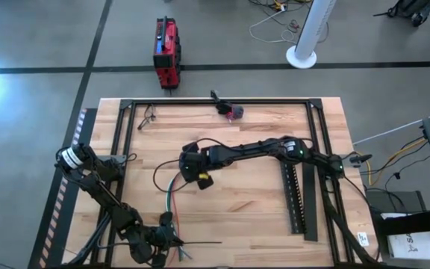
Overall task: Ziptie cables
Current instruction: Close the cables together using a zip tie
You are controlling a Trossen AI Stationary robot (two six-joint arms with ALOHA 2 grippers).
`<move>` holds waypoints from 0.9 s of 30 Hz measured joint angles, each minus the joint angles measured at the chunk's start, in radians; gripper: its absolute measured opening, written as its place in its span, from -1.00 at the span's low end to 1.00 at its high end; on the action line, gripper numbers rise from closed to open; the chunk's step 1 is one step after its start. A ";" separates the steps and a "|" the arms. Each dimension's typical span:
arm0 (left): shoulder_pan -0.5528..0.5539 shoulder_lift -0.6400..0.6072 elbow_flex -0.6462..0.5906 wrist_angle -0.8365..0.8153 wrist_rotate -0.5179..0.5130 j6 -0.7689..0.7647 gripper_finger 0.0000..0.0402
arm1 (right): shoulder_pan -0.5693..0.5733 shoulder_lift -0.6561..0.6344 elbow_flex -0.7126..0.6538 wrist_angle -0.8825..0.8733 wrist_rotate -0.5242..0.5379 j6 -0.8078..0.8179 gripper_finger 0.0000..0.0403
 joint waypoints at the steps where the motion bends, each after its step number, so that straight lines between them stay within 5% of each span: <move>1: 0.000 0.000 0.000 0.000 0.001 0.000 -0.99 | 0.006 -0.001 0.016 -0.027 0.012 0.004 0.07; 14: -0.005 0.000 0.000 -0.002 0.013 0.011 -0.99 | 0.173 -0.004 0.238 -0.359 0.001 0.211 0.32; 27: -0.005 0.000 0.000 0.023 0.064 -0.021 -0.99 | 0.415 0.001 0.258 -0.111 0.006 0.555 0.19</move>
